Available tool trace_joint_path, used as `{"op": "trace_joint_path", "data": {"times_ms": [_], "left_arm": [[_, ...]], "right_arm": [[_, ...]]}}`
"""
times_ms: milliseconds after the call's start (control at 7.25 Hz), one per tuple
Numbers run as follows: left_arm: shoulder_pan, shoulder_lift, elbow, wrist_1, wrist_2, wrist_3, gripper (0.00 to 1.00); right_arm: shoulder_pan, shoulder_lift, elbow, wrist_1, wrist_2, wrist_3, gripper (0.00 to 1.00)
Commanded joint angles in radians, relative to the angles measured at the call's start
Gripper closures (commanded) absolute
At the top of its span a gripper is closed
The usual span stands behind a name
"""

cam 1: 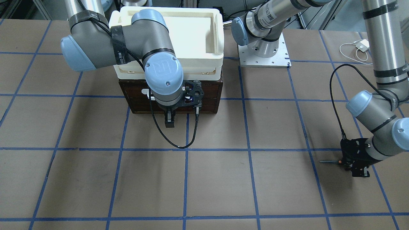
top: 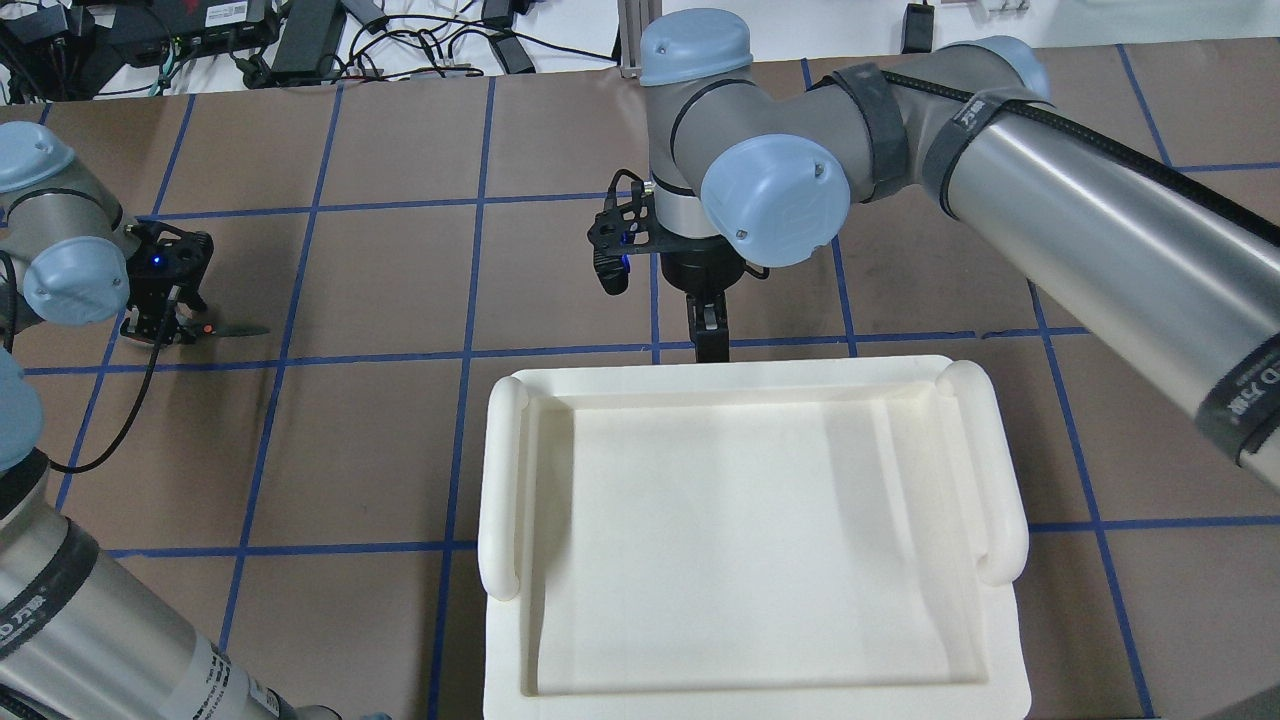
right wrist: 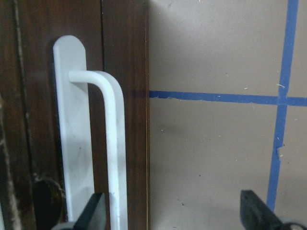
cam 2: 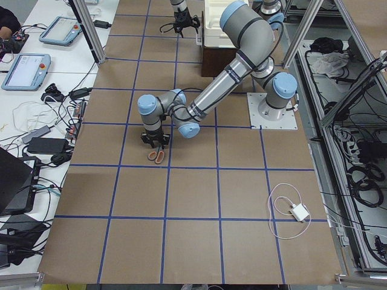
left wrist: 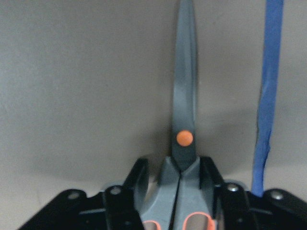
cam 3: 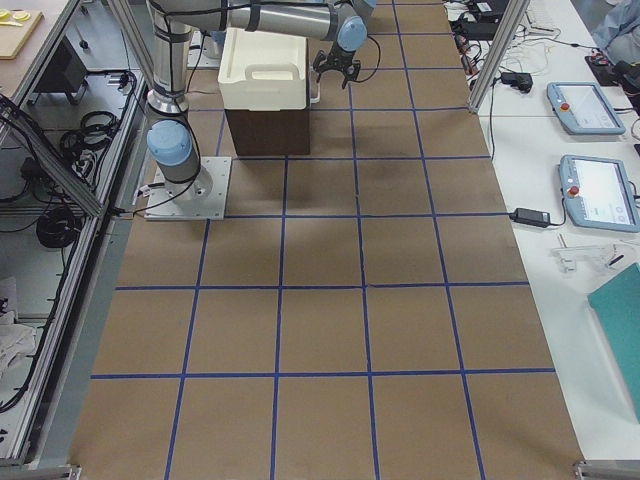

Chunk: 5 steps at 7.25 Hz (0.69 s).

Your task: Place scissors in drawer with both arms

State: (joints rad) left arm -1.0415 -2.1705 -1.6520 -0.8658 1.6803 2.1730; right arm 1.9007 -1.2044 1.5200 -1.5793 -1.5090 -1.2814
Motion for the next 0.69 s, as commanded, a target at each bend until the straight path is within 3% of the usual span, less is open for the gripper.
{"op": "trace_joint_path", "data": {"times_ms": [0,414,552], "left_arm": [[0.000,0.011,0.000,0.001,0.004,0.001,1.00],[-0.021,0.043,0.012,-0.010,-0.011,-0.002,1.00],[-0.028,0.073,0.014,-0.015,-0.057,-0.016,1.00]], "right_arm": [[0.000,-0.001,0.000,0.021,0.001,0.000,0.00],[0.000,0.019,0.002,0.012,-0.011,-0.006,0.00],[-0.002,0.020,0.005,0.009,-0.011,-0.006,0.00]]}}
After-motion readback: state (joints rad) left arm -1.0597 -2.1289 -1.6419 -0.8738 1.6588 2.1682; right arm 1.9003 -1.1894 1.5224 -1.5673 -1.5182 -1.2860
